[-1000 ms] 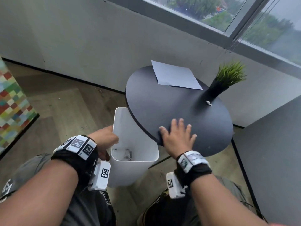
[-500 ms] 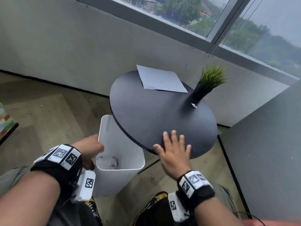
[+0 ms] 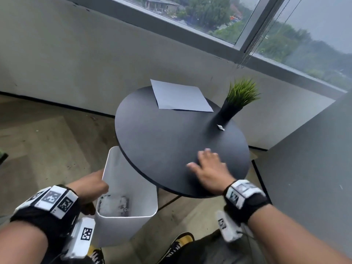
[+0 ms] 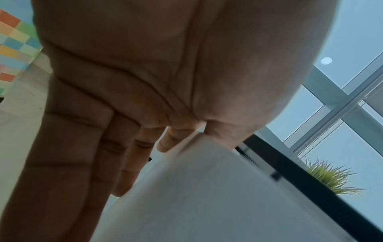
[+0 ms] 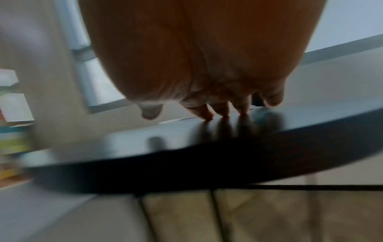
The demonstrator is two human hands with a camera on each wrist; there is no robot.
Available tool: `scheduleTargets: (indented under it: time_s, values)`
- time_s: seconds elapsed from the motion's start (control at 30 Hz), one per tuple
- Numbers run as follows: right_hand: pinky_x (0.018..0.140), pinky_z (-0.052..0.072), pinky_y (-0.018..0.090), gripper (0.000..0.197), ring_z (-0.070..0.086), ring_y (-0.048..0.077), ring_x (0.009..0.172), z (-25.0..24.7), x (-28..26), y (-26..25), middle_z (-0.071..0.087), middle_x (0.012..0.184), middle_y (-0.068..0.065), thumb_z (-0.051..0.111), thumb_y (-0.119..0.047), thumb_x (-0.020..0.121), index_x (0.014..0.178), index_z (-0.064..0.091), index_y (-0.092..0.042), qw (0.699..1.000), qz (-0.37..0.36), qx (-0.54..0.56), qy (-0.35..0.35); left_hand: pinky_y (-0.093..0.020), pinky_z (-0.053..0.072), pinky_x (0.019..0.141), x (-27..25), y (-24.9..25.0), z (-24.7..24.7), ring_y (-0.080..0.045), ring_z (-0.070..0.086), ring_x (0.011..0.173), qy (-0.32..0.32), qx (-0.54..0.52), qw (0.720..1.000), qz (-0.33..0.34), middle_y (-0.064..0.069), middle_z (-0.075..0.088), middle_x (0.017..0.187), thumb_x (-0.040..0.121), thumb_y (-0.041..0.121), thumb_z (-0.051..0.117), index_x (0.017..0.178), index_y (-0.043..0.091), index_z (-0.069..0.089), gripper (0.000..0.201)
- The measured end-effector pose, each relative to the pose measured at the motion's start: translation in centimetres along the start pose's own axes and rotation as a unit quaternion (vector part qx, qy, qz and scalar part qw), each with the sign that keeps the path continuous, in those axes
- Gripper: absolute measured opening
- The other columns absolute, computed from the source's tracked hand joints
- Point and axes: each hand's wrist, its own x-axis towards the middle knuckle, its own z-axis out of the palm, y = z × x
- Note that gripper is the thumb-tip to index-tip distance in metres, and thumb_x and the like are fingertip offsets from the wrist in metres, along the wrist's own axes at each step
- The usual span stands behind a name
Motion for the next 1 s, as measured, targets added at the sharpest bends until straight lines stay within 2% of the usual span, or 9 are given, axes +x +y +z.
scheduleTargets:
  time_s: [0.13,0.23,0.37,0.5,0.63,0.73,0.83,0.9,1.0]
  values:
    - [0.121,0.006,0.025,0.068,0.009,0.001,0.148,-1.7,-2.7,-3.9,0.015,0.161,-0.013,0.044,-0.053,0.096,0.155,0.017,-0.030,0.958,-0.240,0.145,-0.063,-0.056,0.060,0.074,0.4,0.1,0.2,-0.037,0.073,0.081,-0.012,0.006,1.000,-0.004,-0.008,0.070,0.102,0.056,0.021,0.049,0.111,0.029,0.056,0.056]
    - [0.120,0.011,0.024,0.070,0.020,0.011,0.147,-2.7,0.5,2.9,0.025,0.159,-0.001,0.050,-0.048,0.096,0.153,0.026,-0.017,0.984,-0.046,0.165,0.051,-0.053,0.060,0.078,1.0,-0.4,0.1,-0.032,0.074,0.084,-0.011,0.016,1.000,0.003,-0.003,0.069,0.106,0.054,0.026,0.051,0.119,0.034,0.053,0.065]
    - [0.115,0.021,0.050,0.088,0.024,0.038,0.142,-1.1,1.4,6.0,0.025,0.155,0.018,0.028,-0.078,0.083,0.143,0.032,-0.014,0.982,0.183,0.035,-0.006,-0.049,0.059,0.081,0.9,0.0,-0.1,-0.026,0.072,0.087,-0.004,0.036,0.999,0.008,0.001,0.068,0.105,0.055,0.026,0.050,0.118,0.033,0.053,0.063]
    - [0.118,0.001,0.056,0.101,-0.004,0.024,0.151,0.9,-3.4,-3.5,-0.004,0.164,0.002,0.011,-0.087,0.076,0.155,0.007,-0.025,0.999,-0.003,-0.038,-0.035,-0.026,0.052,0.069,0.1,1.6,0.3,-0.018,0.065,0.086,0.007,0.069,0.997,0.014,0.005,0.063,0.094,0.078,0.019,0.055,0.104,0.026,0.055,0.027]
    - [0.123,0.004,0.031,0.087,0.000,0.003,0.149,-0.9,-5.3,-6.0,0.005,0.163,-0.012,0.038,-0.069,0.087,0.156,0.005,-0.028,0.972,-0.197,0.113,-0.069,-0.024,0.047,0.070,-0.5,2.1,0.3,-0.016,0.060,0.093,-0.001,0.083,0.996,0.029,0.004,0.060,0.103,0.084,0.020,0.055,0.111,0.031,0.047,0.030]
    - [0.121,0.015,0.039,0.088,0.016,0.020,0.148,-1.7,-1.0,0.8,0.018,0.161,0.002,0.048,-0.065,0.088,0.154,0.018,-0.015,0.994,0.015,0.095,0.044,-0.024,0.044,0.077,-0.6,1.7,0.1,-0.017,0.058,0.096,0.002,0.079,0.997,0.025,0.003,0.058,0.107,0.086,0.020,0.054,0.113,0.032,0.045,0.031]
    - [0.112,0.028,0.053,0.090,0.029,0.036,0.140,-1.4,0.7,3.4,0.031,0.152,0.014,0.030,-0.080,0.080,0.141,0.035,-0.014,0.979,0.202,0.039,-0.002,-0.024,0.046,0.076,-0.2,1.1,0.0,-0.018,0.062,0.093,-0.004,0.080,0.996,0.032,0.003,0.064,0.106,0.077,0.027,0.051,0.118,0.028,0.050,0.041]
    - [0.112,0.024,0.056,0.096,0.020,0.035,0.143,-0.1,0.1,0.2,0.021,0.156,0.011,0.023,-0.086,0.075,0.144,0.029,-0.021,0.988,0.155,0.023,-0.004,-0.024,0.048,0.063,0.3,0.8,0.1,-0.016,0.064,0.077,-0.004,0.066,0.997,0.030,0.002,0.066,0.095,0.074,0.026,0.048,0.123,0.025,0.053,0.049]
    - [0.120,0.001,0.051,0.102,-0.014,0.026,0.150,2.1,-3.8,-7.5,-0.012,0.163,-0.001,0.013,-0.089,0.072,0.155,0.002,-0.031,0.995,-0.090,-0.010,-0.035,-0.023,0.044,0.042,0.7,0.8,0.6,-0.020,0.059,0.053,0.003,0.020,1.000,0.018,-0.005,0.062,0.082,0.080,0.017,0.047,0.123,0.023,0.052,0.043]
